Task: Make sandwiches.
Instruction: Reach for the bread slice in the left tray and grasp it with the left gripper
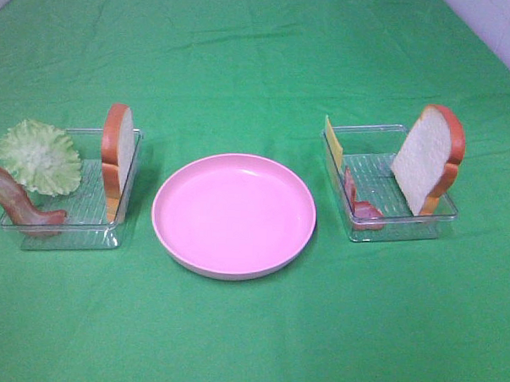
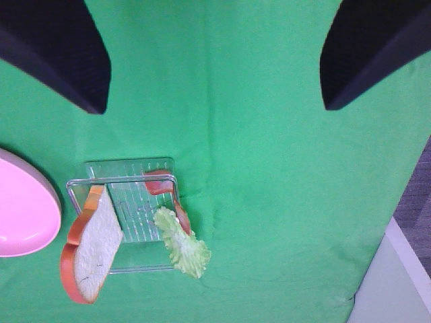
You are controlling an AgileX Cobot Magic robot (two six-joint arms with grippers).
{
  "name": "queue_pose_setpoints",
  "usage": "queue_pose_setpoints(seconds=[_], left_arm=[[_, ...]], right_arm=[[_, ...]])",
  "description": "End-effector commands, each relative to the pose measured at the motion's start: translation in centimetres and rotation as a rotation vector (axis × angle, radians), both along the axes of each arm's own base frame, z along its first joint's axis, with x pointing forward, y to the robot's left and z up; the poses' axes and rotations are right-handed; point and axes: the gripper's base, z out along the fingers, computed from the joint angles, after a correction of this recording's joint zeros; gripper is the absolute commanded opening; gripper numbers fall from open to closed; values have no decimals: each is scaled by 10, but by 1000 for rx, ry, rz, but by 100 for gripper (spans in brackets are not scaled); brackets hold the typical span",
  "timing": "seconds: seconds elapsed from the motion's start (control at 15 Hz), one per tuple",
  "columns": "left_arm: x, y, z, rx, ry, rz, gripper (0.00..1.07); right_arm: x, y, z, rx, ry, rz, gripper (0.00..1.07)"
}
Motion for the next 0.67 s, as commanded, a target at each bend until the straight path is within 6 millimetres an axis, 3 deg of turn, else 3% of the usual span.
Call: queue_pose_setpoints(seconds=[0.07, 0.67], left_arm=[[-2, -1, 0, -10, -26, 2, 80], [-2, -1, 0, -10, -26, 2, 80]], right_arm=[[-1, 0, 0, 1, -20, -1, 77], [-1, 0, 0, 1, -20, -1, 77]])
